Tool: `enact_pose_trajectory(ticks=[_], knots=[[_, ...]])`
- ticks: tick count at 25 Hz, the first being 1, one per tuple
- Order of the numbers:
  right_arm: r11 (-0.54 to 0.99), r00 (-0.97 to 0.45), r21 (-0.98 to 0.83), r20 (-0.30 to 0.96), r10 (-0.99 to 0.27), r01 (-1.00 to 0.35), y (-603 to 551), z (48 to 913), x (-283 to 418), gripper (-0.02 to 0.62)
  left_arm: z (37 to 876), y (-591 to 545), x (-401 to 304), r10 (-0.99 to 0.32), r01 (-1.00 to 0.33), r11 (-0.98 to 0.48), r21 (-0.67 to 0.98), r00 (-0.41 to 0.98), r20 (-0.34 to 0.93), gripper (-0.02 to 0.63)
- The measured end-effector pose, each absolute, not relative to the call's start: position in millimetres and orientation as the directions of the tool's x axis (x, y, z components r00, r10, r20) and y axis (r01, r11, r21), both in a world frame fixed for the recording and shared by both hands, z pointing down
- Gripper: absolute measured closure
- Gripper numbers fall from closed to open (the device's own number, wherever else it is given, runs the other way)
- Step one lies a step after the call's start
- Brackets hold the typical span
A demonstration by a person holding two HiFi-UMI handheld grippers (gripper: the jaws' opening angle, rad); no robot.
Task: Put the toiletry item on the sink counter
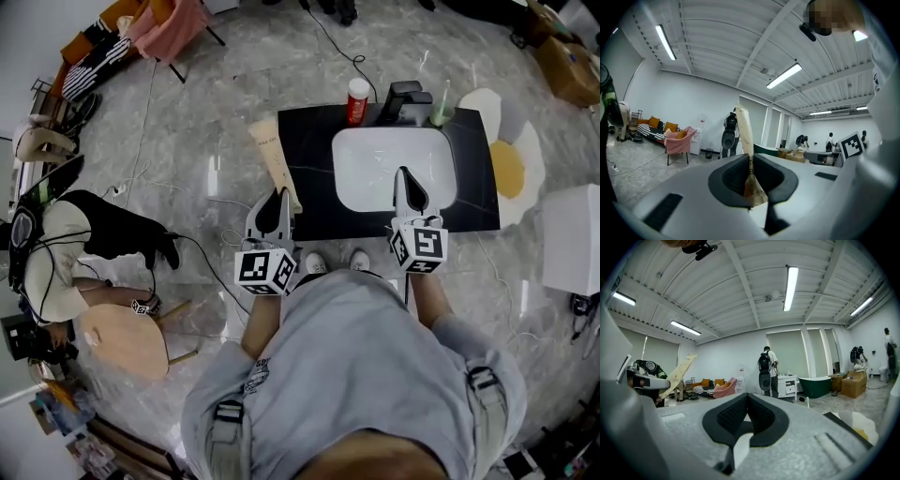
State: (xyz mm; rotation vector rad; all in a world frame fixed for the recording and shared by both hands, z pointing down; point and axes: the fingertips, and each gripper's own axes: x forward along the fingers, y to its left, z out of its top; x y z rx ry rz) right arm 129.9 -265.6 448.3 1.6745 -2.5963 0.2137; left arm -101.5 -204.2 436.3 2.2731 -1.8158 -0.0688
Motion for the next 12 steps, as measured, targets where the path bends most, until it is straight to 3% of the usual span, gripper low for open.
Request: enact_pose_trajectory(ticks=[12], knots=[[0.393,-0.398,-0.07,0.1,-0.912,-0.917,-282,439,116,0.592,455,-228,-116,-0.957,-0.944,-0.235,0.23,0.266,0.113,0.575]])
